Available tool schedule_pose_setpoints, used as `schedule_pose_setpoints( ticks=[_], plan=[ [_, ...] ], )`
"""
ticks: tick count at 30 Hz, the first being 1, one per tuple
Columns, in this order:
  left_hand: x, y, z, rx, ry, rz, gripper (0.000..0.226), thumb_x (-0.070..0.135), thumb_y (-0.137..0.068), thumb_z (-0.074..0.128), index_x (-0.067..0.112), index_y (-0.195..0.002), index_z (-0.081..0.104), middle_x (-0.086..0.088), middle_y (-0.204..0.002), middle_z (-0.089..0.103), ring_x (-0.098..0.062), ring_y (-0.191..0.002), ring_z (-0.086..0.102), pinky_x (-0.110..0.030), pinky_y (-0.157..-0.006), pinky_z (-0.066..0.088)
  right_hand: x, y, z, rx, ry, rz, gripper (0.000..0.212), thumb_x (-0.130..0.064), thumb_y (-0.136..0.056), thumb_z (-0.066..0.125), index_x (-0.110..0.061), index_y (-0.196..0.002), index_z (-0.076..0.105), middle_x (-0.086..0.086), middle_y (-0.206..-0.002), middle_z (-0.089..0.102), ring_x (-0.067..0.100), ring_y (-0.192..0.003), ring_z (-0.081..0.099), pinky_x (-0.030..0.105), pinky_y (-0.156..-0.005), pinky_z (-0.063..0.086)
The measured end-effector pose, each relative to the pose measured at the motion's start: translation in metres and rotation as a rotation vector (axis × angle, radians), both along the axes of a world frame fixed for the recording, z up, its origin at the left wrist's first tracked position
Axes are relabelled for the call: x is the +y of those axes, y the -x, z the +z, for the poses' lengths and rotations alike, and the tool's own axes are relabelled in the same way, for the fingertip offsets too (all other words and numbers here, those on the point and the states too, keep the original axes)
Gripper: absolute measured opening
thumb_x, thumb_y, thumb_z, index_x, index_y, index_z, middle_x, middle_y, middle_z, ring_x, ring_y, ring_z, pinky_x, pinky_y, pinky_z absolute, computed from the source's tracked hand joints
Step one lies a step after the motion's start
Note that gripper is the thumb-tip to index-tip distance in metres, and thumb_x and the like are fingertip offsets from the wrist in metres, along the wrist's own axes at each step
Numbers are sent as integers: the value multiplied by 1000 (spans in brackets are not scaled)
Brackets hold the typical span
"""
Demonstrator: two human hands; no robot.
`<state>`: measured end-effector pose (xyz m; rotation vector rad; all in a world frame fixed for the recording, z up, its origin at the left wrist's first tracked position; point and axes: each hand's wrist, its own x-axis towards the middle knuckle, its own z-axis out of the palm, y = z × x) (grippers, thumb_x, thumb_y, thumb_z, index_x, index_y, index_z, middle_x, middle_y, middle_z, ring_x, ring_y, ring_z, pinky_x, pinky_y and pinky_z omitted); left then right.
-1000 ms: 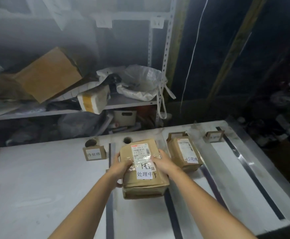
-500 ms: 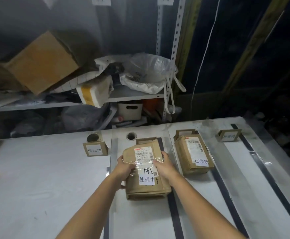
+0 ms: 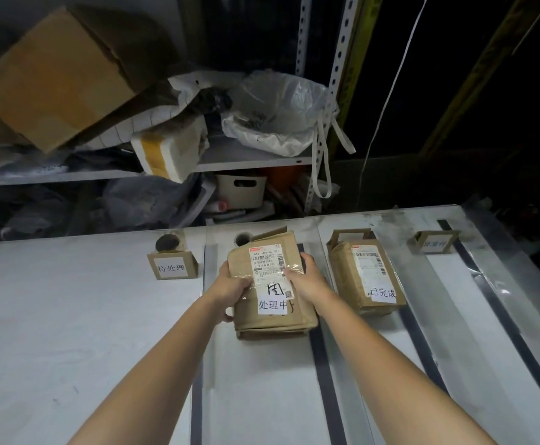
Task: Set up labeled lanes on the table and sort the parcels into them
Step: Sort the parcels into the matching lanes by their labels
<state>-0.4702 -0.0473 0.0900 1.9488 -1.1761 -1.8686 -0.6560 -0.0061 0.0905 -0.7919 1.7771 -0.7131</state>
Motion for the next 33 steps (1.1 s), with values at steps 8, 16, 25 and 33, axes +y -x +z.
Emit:
schedule_pose_setpoints(
  ticks=[8,16,25,33],
  plan=[
    [-11,2,7,-21,6,-8,62,27,-99,54,41,-148,19,-7,-139,50,-36,-123,49,-69,-98,41,-9,-1,6,3,-26,17,60,-25,-100,60,-27,-151,30,3,-129,64,20,-106,66,40,-93,54],
    [-6,-3,53,-222,132,-116,65,33,-98,52,27,-155,22,-9,-141,47,-33,-122,49,-51,-92,47,-17,1,52,260,-145,308,45,-38,-98,56,-21,-139,50,3,-137,61,25,-119,60,43,-103,48],
    [10,-116,170,-703,403,-320,53,41,-97,51,17,-144,46,-9,-145,51,-31,-130,49,-43,-109,40,-51,-46,180,778,-29,882,60,-50,-96,54,-16,-145,45,11,-145,51,32,-128,52,37,-100,45],
    [91,-296,249,-968,277,-174,61,42,-98,50,20,-153,36,-7,-156,38,-28,-139,41,-42,-113,36,-59,-215,262,841,241,1151,64,-48,-102,47,-14,-155,34,7,-158,38,28,-140,41,39,-111,38]
  ],
)
